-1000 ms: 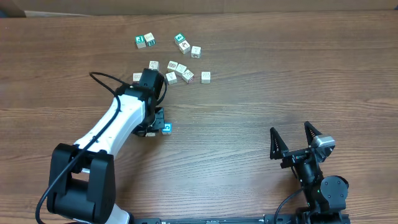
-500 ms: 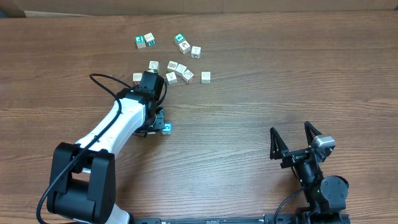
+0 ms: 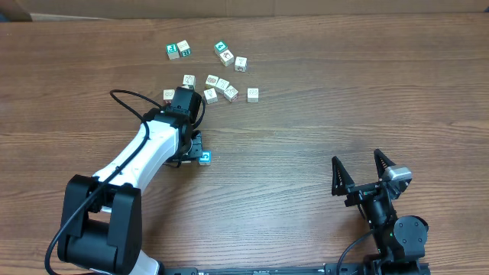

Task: Form a horizontal line
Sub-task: 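Carry the A block toward the left side of the blue 5 block, then lower the A block beside the 5 block and open the left gripper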

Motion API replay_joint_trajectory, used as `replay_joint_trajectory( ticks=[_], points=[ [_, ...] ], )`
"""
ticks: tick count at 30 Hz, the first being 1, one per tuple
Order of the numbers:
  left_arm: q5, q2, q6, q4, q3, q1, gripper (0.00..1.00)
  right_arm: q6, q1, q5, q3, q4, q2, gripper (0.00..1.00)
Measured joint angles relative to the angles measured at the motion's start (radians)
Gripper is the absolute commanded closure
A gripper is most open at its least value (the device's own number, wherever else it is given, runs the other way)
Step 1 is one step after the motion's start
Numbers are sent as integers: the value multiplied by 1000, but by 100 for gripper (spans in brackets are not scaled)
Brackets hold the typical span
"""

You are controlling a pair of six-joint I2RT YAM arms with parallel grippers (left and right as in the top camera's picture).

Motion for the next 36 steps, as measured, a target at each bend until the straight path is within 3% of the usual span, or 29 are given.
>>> replay_joint_trajectory(
  ticks=[36],
  points=[
    [0, 0, 0, 4, -16, 0, 68, 0, 0, 0, 0, 0, 0, 0]
  ],
)
